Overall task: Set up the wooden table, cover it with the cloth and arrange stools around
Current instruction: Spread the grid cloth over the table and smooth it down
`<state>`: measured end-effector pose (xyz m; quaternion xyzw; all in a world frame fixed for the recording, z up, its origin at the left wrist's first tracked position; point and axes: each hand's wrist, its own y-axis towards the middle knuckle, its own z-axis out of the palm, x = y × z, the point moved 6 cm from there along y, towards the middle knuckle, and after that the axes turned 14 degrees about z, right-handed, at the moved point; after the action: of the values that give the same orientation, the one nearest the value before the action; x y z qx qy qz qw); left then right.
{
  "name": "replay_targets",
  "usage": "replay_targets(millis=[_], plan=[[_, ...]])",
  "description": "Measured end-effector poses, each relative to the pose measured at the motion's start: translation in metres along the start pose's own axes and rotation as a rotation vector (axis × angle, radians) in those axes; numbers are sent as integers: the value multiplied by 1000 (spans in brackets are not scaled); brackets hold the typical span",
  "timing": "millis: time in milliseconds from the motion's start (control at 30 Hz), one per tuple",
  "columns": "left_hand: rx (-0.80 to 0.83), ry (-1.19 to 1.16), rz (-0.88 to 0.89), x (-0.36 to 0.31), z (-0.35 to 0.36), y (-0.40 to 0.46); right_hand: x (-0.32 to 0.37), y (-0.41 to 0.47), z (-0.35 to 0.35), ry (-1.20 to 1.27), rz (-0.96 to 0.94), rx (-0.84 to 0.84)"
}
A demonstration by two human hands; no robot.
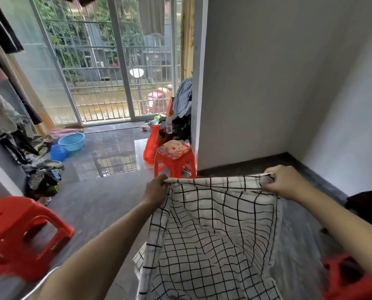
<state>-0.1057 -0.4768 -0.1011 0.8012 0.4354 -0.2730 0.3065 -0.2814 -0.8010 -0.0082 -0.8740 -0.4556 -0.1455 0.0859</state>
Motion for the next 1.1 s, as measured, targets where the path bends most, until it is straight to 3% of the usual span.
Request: replay_targets(millis=[100,200,300,400,533,700,800,867,1000,1100], plan=[[15,3,92,-25,2,9,1,-4,10,-94,72,76],[38,81,202,-44,4,13,20,-13,28,-103,14,225],[107,116,313,-66,7,11,35,-25,52,-352,-24,327],[195,231,468,-83,3,4,38,-22,61,-456,-50,198],[367,587,621,-65,-3,-4,23,-1,44,-415,-13,-85],[322,650,519,-20,-23,-7,35,-2,34,-480,-147,-494],[412,677,405,17,-34,-17,43,-6,36,-469,-167,-594],[414,715,313,48,-49,-25,39,-6,38,-477,-116,-596],[352,669,185,93,-87,-37,30,-11,43,-542,-30,-420],[370,686,249,96,-101,-37,24,-9,53,-475,-56,-320]])
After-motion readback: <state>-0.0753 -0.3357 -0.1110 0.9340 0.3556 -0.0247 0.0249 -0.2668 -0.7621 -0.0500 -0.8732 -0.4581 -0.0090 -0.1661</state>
